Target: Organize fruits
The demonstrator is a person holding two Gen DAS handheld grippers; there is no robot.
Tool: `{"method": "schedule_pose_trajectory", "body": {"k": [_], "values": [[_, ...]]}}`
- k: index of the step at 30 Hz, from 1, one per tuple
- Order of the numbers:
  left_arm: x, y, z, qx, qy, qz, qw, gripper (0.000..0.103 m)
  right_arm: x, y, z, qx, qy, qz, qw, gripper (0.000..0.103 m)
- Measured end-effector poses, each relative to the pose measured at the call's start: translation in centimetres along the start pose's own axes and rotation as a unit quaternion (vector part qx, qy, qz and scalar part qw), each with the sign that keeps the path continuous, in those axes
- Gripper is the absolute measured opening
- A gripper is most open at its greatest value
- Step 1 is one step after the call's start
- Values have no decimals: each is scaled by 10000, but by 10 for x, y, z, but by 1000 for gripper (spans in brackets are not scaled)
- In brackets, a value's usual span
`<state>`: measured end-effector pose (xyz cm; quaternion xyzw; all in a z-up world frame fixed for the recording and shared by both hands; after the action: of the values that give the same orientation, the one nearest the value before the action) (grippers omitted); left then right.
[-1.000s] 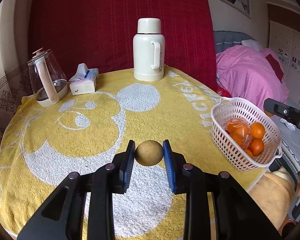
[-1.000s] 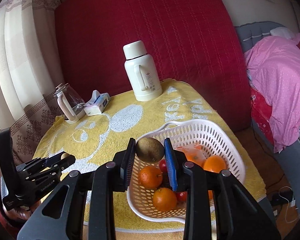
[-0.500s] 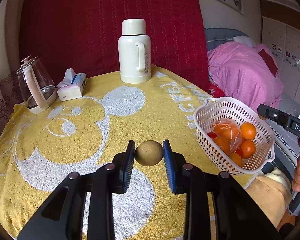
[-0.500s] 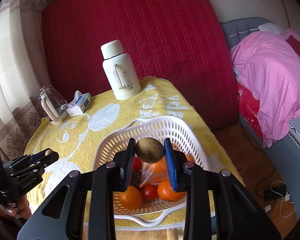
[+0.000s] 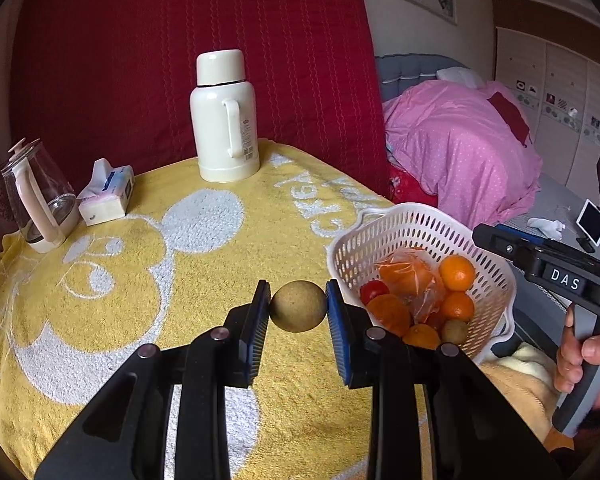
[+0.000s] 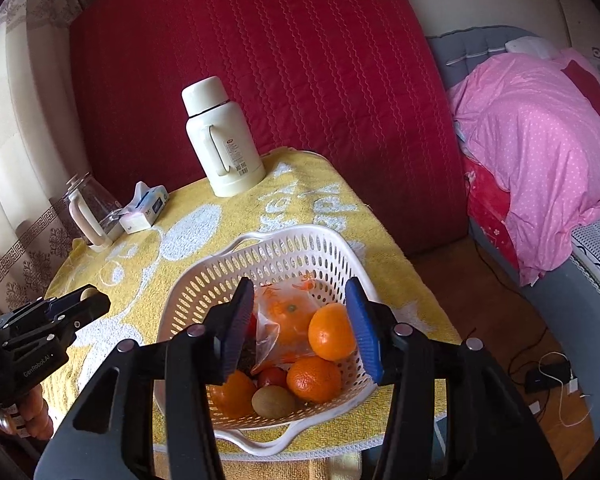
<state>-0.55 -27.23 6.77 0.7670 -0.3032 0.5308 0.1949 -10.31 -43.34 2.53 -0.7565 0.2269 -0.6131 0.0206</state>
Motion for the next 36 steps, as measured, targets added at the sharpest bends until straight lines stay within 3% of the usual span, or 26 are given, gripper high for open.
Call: {"method": "schedule_pose_trajectory", "body": {"k": [3, 7, 16, 21, 32, 33, 34, 36], "values": [[3, 13, 4, -148, -2, 62, 9999, 29, 2, 6, -2, -52, 50, 37, 10000, 50], [7, 32, 11, -325, 12, 167, 9993, 29, 4, 15, -5, -142, 130, 120, 9997, 64], [13, 68, 29, -612, -11, 341, 9975, 29, 8, 35, -8, -291, 187, 246, 9991, 65], [12, 78, 38, -704, -61, 378, 9968, 29, 9, 43, -9, -333, 212, 317, 9987, 70], [8, 92, 48, -869, -119, 448, 9951, 31, 12, 48, -9, -368, 246, 351, 9984, 70], [8, 93, 49, -862, -140, 468, 9951, 46, 12, 48, -10, -370, 251, 347, 9984, 70], [8, 93, 48, -805, -112, 477, 9956, 73, 12, 48, -10, -371, 253, 353, 9984, 71], [11, 90, 45, -665, 53, 489, 9966, 87, 13, 48, -10, -375, 275, 386, 9982, 81]]}}
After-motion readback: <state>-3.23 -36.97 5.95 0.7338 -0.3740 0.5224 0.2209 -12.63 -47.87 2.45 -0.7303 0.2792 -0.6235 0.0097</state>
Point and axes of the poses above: each gripper's, at about its wrist camera, not at the fingertips, and z roughly the way its jaws point, y to its right, x to its top, the point moved 6 cm from there along z, roughly the way its jaws point, and after that the axes turned 15 degrees about y, right-handed, at the moved point
